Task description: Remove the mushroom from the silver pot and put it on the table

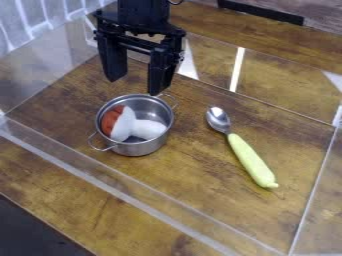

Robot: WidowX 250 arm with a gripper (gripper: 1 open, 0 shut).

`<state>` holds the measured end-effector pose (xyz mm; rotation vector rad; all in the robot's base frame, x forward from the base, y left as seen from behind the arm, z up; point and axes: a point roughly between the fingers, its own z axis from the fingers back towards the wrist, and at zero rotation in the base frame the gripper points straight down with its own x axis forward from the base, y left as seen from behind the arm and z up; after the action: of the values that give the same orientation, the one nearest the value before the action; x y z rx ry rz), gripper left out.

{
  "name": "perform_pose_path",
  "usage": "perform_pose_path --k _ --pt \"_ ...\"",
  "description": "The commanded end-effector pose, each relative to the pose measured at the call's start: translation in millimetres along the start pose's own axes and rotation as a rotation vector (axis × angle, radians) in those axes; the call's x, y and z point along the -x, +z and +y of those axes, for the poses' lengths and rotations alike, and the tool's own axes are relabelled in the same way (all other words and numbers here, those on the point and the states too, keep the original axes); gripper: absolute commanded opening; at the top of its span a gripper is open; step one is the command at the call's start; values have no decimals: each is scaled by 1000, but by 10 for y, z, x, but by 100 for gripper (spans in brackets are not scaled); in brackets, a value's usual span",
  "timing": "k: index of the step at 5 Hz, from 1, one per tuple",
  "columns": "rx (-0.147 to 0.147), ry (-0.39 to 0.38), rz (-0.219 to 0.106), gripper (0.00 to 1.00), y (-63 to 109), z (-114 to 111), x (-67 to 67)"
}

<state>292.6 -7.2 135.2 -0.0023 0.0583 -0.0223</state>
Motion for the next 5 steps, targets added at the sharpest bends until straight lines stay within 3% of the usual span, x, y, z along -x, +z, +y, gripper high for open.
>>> perform_pose_path --k 1,3,5 --pt "-1 57 8 100 -142 -13 -13" --pt "-8 49 20 100 -498 256 24" --pt "-1 45 13 100 -763 343 -227"
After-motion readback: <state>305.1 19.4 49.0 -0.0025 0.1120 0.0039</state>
